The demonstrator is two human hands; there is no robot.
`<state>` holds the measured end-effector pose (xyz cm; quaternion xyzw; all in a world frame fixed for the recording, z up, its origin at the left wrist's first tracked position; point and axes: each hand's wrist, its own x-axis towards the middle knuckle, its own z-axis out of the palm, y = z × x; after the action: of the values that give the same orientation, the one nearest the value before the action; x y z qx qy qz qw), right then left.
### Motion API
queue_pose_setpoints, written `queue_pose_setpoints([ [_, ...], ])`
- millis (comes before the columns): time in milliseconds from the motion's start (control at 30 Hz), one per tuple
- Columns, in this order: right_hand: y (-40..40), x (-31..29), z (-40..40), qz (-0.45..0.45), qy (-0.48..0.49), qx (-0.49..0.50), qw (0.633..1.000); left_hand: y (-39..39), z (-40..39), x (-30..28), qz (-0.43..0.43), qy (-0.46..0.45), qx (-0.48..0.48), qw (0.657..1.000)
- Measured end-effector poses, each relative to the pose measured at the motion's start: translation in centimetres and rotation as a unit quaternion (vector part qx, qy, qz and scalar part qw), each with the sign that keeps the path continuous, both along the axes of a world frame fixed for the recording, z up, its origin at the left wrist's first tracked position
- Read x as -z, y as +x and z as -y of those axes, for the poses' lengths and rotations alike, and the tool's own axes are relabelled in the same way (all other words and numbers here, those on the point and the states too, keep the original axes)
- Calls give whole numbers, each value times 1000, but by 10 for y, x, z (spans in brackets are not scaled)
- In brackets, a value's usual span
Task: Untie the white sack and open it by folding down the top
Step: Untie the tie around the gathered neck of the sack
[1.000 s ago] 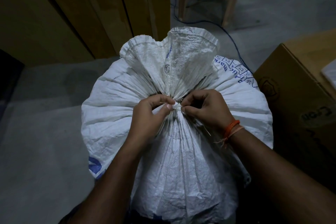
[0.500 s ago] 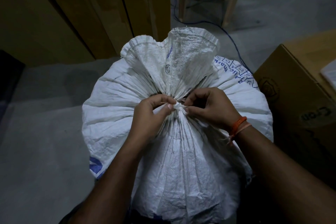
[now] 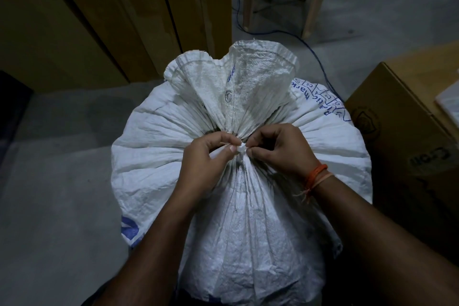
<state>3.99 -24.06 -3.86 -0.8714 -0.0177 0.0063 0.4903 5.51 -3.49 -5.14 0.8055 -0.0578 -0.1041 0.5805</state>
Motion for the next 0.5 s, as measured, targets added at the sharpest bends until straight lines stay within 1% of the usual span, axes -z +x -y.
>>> queue_pose_setpoints([
  [100, 0, 0, -1, 4, -5, -10, 1000, 0, 0, 1, -1, 1, 0, 1000],
  [233, -1, -9, 7, -24, 27, -59, 998, 0, -1, -2, 5, 0, 4, 1000],
  [300, -1, -14, 13, -26, 21, -74, 997, 1, -1, -3, 2, -3, 3, 1000],
  [400, 2, -15, 19, -12, -19, -64, 998, 1, -1, -3, -2, -3, 4, 1000],
  [500, 2, -13, 16, -10, -31, -44, 999, 1, -1, -1, -5, -4, 3, 1000],
])
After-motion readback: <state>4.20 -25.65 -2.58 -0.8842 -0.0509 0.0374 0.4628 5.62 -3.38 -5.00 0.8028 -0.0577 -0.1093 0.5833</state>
